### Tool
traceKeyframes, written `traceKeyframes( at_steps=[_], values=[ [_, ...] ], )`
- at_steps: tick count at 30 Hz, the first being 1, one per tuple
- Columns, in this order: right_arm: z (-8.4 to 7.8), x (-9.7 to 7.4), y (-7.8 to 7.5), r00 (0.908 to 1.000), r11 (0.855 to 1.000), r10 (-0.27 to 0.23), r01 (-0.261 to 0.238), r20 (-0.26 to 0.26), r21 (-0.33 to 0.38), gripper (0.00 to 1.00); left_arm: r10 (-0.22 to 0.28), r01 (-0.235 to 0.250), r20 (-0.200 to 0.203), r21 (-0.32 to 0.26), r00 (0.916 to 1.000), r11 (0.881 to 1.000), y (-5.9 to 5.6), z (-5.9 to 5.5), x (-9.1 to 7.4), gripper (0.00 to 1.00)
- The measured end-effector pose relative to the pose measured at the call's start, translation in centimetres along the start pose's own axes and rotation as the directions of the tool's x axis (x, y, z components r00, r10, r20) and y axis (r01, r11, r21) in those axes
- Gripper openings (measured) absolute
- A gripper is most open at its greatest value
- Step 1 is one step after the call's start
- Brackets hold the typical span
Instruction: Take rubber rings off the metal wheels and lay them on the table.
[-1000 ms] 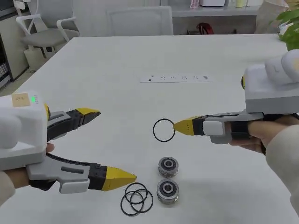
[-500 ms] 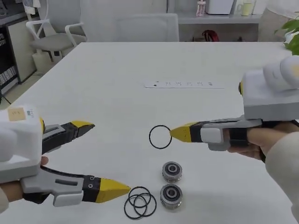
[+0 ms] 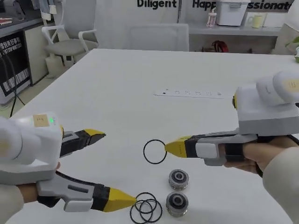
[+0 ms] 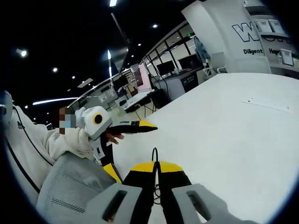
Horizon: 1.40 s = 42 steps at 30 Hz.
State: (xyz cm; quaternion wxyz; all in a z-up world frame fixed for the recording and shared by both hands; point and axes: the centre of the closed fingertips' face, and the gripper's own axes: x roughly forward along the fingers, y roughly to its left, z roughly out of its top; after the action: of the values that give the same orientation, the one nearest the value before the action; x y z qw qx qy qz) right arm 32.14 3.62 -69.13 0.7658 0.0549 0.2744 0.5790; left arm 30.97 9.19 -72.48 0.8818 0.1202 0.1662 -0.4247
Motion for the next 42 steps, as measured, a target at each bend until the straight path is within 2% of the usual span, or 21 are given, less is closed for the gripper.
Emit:
traceKeyframes(
  at_steps=[10,19,25,30,42],
  values=[
    [-0.7,0.9,1.5,0.999,0.999,0.027,-0.028,-0.035,-0.02,0.0,-0.009,0.009,-0.016,0.012,0.9998,1.0,-0.3,-0.4,0.0,1.0],
    [-1.6,1.5,1.9,0.9972,0.999,0.03,-0.032,-0.069,-0.029,0.0,-0.016,0.017,-0.029,0.017,0.9995,1.0,-0.5,-0.9,-0.2,1.0],
    [-2.9,2.2,1.7,0.9938,0.999,0.035,-0.037,-0.106,-0.02,0.0,-0.029,0.03,-0.051,0.024,0.9983,0.999,-1.2,-1.4,-0.2,1.0],
    [-3.7,2.5,1.6,0.9905,0.999,0.037,-0.04,-0.132,-0.02,0.0,-0.035,0.036,-0.054,0.022,0.9979,0.999,-1.6,-1.5,-0.3,1.0],
    [-5.2,2.6,1.0,0.9853,1.0,0.028,-0.027,-0.168,0.006,0.0,-0.03,0.03,-0.055,-0.007,0.998,1.0,-1.6,-1.9,-0.4,1.0]
  ],
)
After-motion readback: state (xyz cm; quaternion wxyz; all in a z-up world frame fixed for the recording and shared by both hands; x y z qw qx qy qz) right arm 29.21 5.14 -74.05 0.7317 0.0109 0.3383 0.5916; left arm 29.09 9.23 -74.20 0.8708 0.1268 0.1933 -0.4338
